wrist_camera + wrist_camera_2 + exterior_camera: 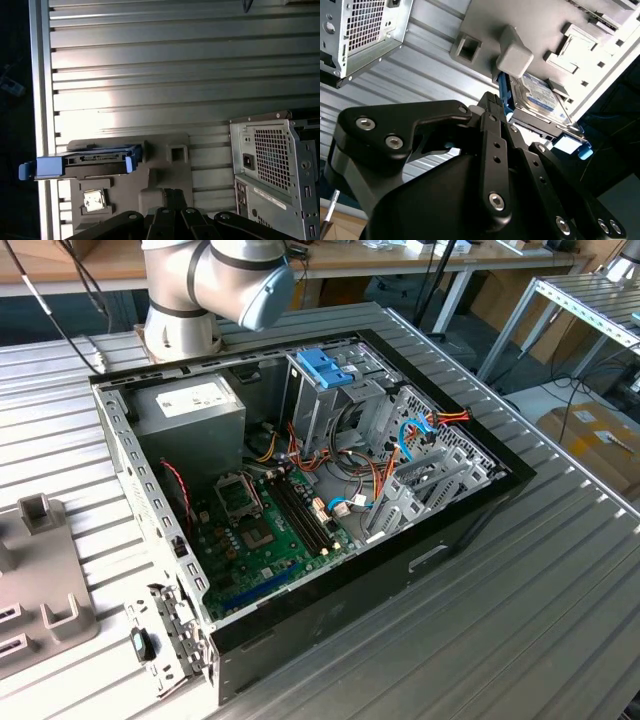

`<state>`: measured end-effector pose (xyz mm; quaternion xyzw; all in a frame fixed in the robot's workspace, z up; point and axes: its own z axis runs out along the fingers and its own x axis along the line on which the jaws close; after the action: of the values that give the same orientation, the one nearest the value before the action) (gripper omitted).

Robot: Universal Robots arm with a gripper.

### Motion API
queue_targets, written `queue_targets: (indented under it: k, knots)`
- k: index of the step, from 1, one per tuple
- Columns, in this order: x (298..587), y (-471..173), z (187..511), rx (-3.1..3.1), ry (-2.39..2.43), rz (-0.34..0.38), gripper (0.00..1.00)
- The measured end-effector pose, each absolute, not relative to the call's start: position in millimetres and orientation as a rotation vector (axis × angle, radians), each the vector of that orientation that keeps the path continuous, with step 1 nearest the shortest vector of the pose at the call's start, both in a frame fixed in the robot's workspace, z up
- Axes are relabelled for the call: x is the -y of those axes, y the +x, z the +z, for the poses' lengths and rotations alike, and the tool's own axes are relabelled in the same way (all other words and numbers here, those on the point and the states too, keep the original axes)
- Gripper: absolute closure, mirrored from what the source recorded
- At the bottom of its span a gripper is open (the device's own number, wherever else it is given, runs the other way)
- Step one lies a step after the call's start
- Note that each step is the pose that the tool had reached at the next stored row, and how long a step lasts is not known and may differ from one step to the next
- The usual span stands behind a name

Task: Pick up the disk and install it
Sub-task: 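Reach for the disk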

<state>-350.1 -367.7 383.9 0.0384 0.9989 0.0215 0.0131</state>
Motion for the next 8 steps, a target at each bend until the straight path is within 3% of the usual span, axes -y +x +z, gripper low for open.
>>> queue_targets:
  k: [8]
  knots:
    - [364.2, -357.2, 382.5, -3.112, 0.12, 0.067, 0.89]
